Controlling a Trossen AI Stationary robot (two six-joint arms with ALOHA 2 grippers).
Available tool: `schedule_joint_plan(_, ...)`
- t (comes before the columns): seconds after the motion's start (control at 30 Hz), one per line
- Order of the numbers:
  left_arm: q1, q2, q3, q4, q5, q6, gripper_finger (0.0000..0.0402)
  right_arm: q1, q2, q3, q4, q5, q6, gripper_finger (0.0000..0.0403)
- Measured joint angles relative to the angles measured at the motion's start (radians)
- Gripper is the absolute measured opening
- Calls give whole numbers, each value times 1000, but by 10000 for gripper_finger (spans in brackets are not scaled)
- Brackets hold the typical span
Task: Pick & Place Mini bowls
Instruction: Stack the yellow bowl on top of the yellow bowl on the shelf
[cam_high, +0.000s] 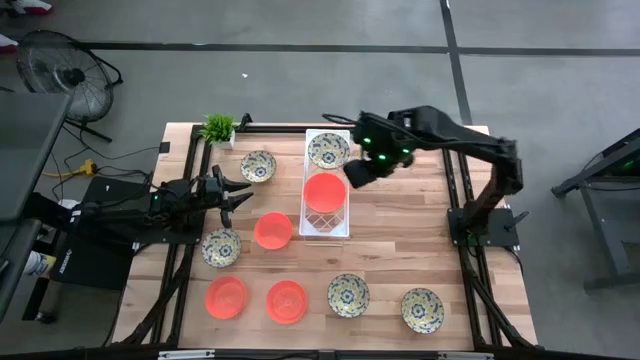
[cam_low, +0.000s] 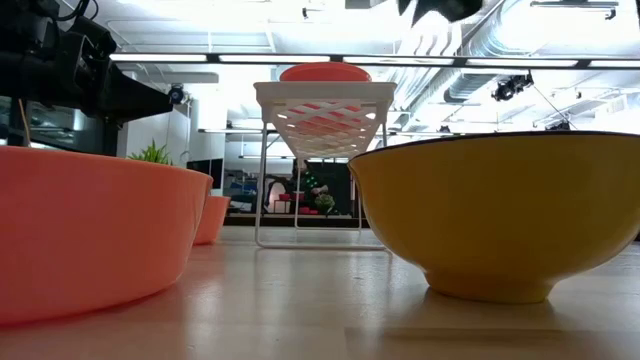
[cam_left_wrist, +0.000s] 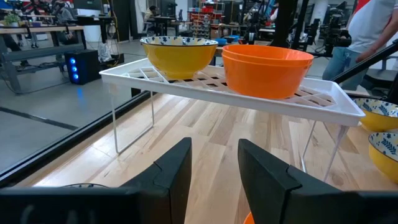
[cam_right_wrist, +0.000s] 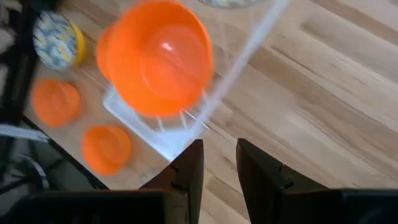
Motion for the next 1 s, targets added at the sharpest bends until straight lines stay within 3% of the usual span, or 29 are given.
schedule_joint_plan(0.13, 0, 0, 0, 0, 0, 0, 129, 75, -64, 0, -97, 66, 41, 83)
schedule_joint_plan(0.5, 0, 0, 0, 0, -1, 0, 129, 381, -134, -2, -91, 271, 96, 83)
schedule_joint_plan(0.6, 0, 0, 0, 0, -1, 0, 129, 470, -136, -56, -91, 311, 112, 83)
schedule_joint_plan(0.7, 0, 0, 0, 0, -1, 0, 129, 554, -142, -168, -88, 286, 173, 83)
schedule_joint_plan(1.0, 0, 0, 0, 0, -1, 0, 129, 843, -198, -559, -4, 114, 570, 83)
